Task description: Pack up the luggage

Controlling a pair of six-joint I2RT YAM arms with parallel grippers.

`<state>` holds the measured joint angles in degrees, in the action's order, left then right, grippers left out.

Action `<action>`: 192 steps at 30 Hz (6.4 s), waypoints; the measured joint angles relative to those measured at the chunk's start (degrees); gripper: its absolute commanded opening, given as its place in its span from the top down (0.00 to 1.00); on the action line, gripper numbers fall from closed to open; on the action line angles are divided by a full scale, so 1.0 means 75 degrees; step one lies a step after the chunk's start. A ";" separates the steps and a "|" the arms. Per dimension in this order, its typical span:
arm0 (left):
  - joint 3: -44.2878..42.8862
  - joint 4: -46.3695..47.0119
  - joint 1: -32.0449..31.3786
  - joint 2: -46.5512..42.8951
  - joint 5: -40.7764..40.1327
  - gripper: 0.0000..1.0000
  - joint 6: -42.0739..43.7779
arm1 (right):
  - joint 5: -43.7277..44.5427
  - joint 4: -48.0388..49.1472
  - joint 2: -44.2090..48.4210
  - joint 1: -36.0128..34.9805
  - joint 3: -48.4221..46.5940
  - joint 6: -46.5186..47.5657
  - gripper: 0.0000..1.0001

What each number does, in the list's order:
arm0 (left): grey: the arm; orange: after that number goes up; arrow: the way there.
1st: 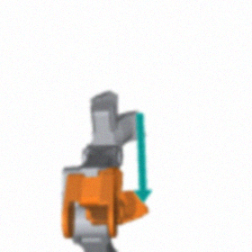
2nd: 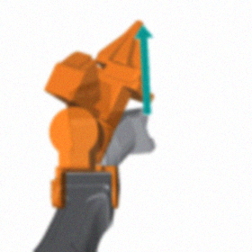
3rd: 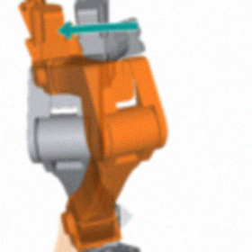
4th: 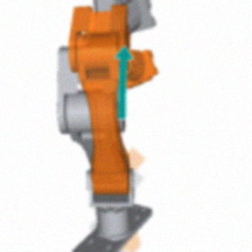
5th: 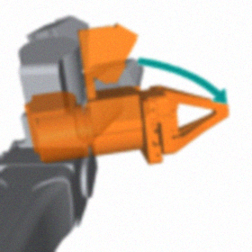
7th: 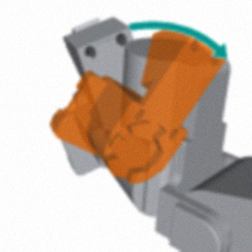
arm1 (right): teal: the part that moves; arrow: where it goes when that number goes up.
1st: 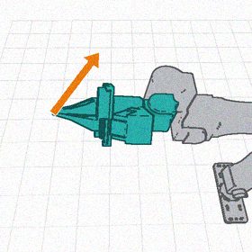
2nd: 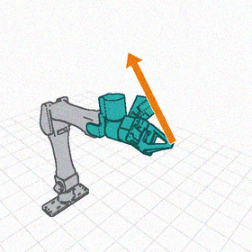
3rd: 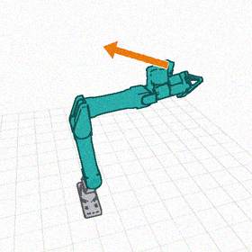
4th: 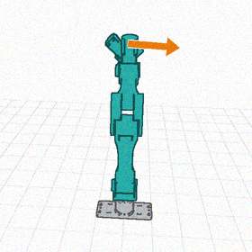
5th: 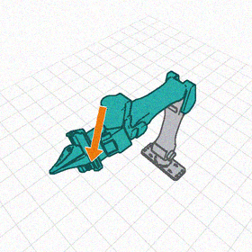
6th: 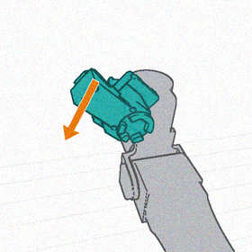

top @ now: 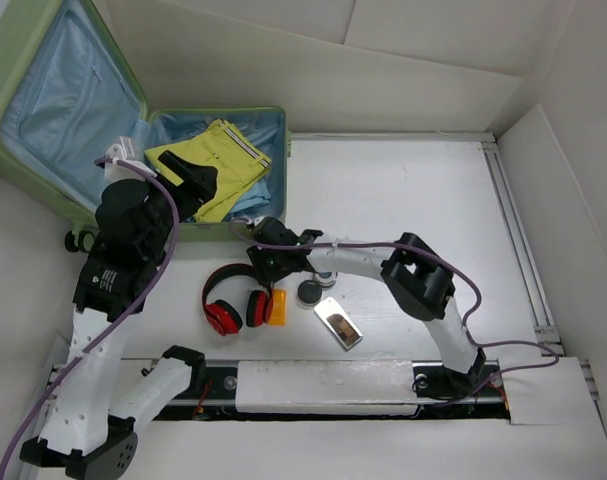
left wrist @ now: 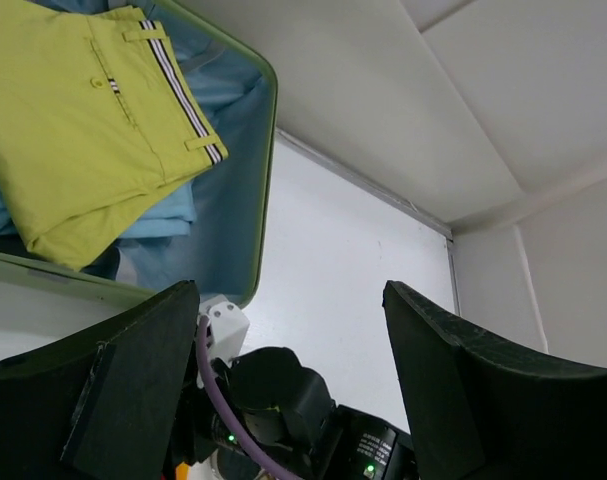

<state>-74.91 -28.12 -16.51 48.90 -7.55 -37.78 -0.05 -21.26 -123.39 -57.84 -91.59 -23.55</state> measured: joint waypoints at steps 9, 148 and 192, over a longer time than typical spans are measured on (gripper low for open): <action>-0.0472 -0.0128 0.0000 -0.0117 0.0003 0.29 0.0204 | -0.0029 -0.0274 -0.0236 -0.0382 -0.0414 -0.0154 1.00; -0.1781 0.0201 0.2955 0.7324 0.0236 0.18 0.1265 | -0.0181 -0.0807 0.5493 0.2302 0.4269 0.1221 0.01; 0.3416 -0.0038 0.1894 0.0154 0.3864 0.18 0.2229 | -0.0099 -0.1483 -0.1259 0.1888 -0.6951 0.1539 0.02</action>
<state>-49.30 -28.40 -2.31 50.06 21.43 -21.06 -0.80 -32.38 -132.84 -43.68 -143.72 -12.01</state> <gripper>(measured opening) 0.828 0.899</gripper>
